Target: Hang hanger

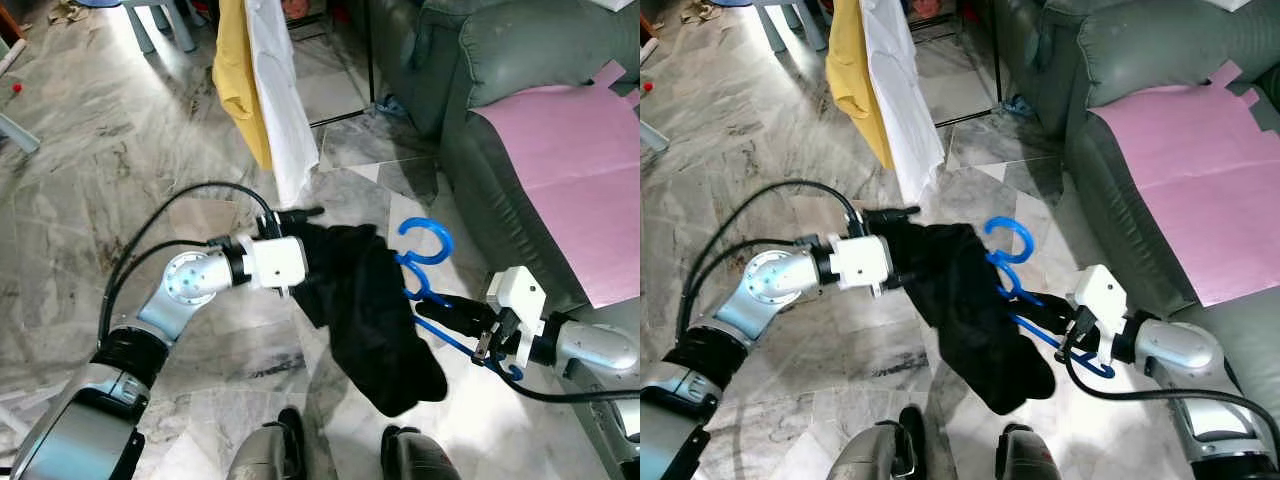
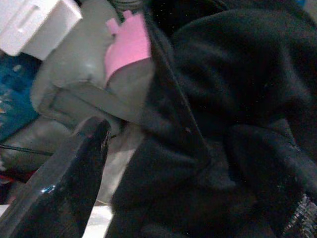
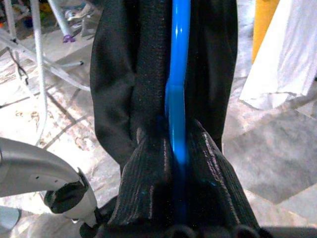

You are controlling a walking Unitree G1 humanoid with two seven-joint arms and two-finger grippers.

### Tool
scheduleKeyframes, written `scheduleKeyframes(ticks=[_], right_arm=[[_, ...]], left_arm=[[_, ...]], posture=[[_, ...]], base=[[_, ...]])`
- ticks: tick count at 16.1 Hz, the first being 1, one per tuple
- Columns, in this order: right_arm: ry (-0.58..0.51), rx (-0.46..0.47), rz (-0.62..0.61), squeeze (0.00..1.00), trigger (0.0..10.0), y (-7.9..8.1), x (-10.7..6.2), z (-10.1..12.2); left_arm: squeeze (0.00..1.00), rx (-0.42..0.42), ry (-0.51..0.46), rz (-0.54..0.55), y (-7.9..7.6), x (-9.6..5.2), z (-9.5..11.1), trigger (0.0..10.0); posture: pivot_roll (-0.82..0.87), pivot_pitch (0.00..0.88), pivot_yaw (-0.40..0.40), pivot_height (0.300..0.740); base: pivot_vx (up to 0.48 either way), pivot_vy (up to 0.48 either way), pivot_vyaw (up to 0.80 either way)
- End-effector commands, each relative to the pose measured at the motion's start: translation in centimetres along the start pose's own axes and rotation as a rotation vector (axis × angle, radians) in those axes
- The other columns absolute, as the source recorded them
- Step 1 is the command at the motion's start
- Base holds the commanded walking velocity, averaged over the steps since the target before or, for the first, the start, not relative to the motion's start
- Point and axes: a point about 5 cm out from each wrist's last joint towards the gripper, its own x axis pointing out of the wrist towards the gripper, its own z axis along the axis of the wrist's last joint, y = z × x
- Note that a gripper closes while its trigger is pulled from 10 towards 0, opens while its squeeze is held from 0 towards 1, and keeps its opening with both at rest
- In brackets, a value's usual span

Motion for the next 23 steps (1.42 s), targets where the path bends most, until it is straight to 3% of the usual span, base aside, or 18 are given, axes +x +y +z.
scheduleKeyframes(ticks=[1,7,8,9,14,15,17,23], right_arm=[[-0.039,-0.062,0.053,0.00,10.0,0.4,0.3,1.2],[0.013,-0.251,0.021,0.00,10.0,-1.4,0.1,2.4],[0.010,-0.280,-0.003,0.00,10.0,-1.8,0.1,2.6],[0.000,-0.295,-0.017,0.00,10.0,-2.0,0.3,2.8],[-0.015,-0.354,-0.062,0.00,10.0,-2.7,0.4,3.5],[-0.015,-0.373,-0.062,0.00,10.0,-3.0,0.6,3.4],[-0.015,-0.395,-0.057,0.00,10.0,-3.0,0.8,3.5],[-0.038,-0.412,-0.049,0.00,10.0,-2.9,1.1,3.7]], left_arm=[[0.00,-0.008,0.013,-0.043,-0.4,0.0,-0.3,10.0],[0.00,-0.037,0.026,-0.081,1.5,0.8,-0.4,10.0],[0.00,-0.073,0.001,-0.100,1.6,0.9,-0.2,6.0],[0.00,-0.114,-0.002,-0.133,1.7,1.0,-0.2,0.0],[0.00,-0.076,0.032,-0.129,2.3,1.1,-0.5,0.0],[0.00,-0.097,0.017,-0.088,3.3,1.4,-0.1,0.0],[0.00,-0.103,0.011,-0.074,3.6,1.6,0.0,0.0],[0.00,-0.107,0.038,-0.097,3.1,2.2,-0.2,0.0]], posture=[[-0.11,0.232,0.114,0.740],[-0.12,0.226,0.129,0.740],[-0.11,0.226,0.131,0.740],[-0.11,0.225,0.135,0.740],[-0.11,0.221,0.139,0.740],[-0.11,0.219,0.139,0.740],[-0.11,0.218,0.140,0.740],[-0.11,0.219,0.152,0.740]], base=[[0.000,0.000,0.00],[0.000,0.000,0.00],[0.000,0.000,0.00],[0.000,0.000,0.00],[0.000,0.000,0.00],[0.000,0.000,0.00],[0.000,0.000,0.00],[0.000,0.000,0.00]])
